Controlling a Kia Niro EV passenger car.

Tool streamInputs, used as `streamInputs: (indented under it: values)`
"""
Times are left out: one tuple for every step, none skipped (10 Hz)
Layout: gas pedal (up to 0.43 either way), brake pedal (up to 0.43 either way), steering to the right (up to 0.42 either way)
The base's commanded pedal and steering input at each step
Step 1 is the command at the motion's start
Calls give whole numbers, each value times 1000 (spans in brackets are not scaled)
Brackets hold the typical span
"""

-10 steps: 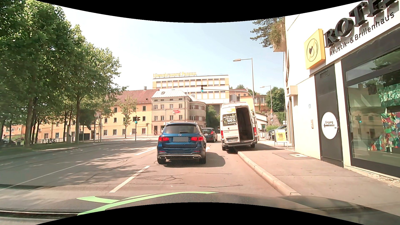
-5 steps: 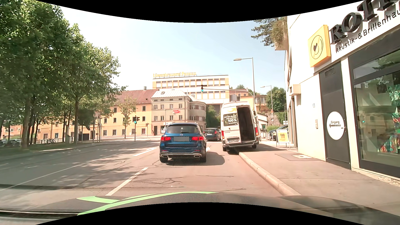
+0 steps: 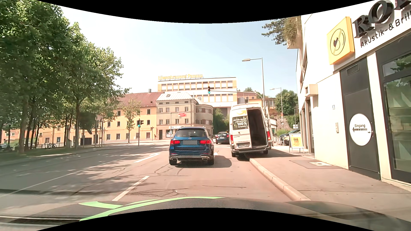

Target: Follow the waypoints while adhering to traffic rules and regulations

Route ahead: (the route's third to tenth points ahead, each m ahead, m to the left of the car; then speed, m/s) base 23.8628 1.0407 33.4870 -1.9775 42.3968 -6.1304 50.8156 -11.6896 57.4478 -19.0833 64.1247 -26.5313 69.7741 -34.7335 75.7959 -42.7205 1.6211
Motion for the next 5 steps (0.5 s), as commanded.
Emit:
streamInputs:
  values:
    - [358, 0, -85]
    - [358, 0, -87]
    - [358, 0, -89]
    - [358, 0, -89]
    - [350, 0, -89]
